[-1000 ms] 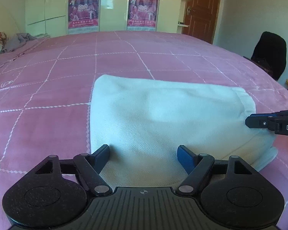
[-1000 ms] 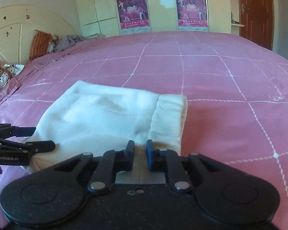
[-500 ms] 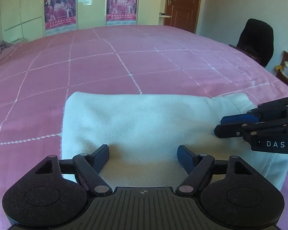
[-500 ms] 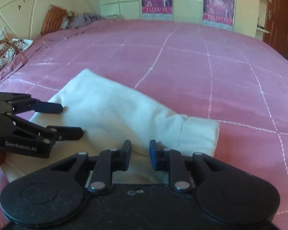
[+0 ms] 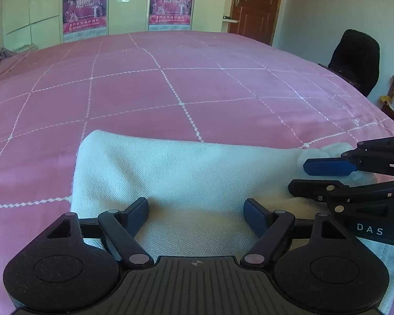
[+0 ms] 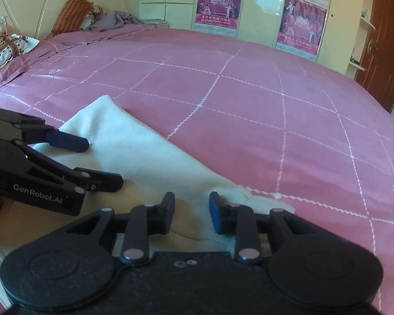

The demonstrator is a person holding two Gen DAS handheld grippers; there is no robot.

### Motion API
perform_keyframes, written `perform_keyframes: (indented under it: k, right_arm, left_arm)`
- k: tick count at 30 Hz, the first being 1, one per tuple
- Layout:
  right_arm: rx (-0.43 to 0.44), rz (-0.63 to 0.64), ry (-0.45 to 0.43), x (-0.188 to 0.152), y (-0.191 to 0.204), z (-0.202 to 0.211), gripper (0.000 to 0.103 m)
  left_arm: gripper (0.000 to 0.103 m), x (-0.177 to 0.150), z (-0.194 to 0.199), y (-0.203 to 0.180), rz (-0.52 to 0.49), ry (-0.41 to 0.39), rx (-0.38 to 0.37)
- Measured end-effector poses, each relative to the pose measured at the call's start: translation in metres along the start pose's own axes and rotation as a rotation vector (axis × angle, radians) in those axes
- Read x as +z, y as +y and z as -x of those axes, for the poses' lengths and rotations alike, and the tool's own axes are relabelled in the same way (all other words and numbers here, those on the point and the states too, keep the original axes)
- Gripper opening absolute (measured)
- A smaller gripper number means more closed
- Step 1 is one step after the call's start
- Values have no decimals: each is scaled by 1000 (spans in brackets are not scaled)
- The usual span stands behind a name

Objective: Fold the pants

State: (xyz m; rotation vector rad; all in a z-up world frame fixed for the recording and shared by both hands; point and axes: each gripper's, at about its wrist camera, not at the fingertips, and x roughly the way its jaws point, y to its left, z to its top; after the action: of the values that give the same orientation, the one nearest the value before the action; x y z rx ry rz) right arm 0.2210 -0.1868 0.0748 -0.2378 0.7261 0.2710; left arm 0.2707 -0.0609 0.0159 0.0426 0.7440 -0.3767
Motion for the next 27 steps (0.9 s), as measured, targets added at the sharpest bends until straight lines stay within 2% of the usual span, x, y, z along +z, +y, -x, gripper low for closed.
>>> perform_keyframes:
  k: [7,11,12,14,15,16,19,22,27]
  right_arm:
    - [-10,0,-21,-1,2,2,32]
    - [-31,-25,-99,14,-6,25,36]
    - [-32,-50,-89,17,-12,24,36]
    - [-57,-90,-60,18,-24,15,35]
    - [-80,-92,-10,16,-27,5,35]
    - [-84,-92,29,13,-30,-4,37]
    - [-69,-123,15,7,-34,-11,40]
    - [-73,-111,-5,1,-31,-11,45]
    - [-68,-166,-80,-9,-39,5,52]
  left_arm:
    - [80,6,11,5,11,-3,-4]
    - [80,23,24,25,53,-80,39]
    - [80,24,21,33,76,-76,32]
    - [80,22,5,45,90,-16,39]
    - [80,17,-7,48,80,17,28]
    - [85,13,-12,50,67,11,22]
    - [88,13,-15,43,26,7,38]
    - [88,10,-11,43,32,-16,34]
    - [88,3,18,44,-22,-27,71]
